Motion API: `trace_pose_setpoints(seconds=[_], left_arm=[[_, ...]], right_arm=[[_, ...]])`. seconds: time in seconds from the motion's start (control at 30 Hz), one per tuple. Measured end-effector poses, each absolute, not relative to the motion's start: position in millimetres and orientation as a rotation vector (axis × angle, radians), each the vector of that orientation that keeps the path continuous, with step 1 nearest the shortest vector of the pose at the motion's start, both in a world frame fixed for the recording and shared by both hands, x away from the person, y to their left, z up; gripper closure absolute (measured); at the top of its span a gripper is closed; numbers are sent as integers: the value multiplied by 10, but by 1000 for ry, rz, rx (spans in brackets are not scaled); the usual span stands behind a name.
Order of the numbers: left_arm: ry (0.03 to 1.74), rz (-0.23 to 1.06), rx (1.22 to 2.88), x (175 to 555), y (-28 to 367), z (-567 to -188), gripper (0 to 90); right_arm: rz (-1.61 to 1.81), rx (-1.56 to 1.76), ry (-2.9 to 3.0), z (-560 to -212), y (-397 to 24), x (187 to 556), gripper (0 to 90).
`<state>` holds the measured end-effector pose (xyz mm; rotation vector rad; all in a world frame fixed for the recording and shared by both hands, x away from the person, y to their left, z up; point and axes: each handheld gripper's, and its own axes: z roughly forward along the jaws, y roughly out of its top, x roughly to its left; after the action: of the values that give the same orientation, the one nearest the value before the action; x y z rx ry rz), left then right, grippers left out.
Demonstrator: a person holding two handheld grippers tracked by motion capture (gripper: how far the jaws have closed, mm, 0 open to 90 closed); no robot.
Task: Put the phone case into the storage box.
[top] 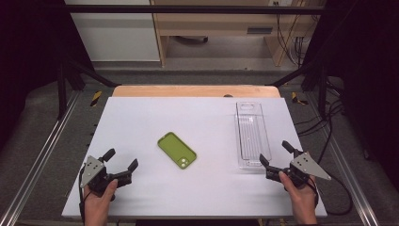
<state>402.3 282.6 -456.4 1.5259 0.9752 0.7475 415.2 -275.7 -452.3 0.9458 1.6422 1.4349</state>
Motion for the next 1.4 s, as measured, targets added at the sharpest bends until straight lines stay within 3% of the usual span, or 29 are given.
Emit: trace_pose_setpoints(seconds=[0.57,1.4], left_arm=[[1020,658,1585,4070,2659,-4578,25],[874,554,1902,4490,1838,-4438,34]], right_arm=[[1446,1020,1603,-4582,-2799,4135,33],[1403,1022,1600,-4593,-2818,4139,36]])
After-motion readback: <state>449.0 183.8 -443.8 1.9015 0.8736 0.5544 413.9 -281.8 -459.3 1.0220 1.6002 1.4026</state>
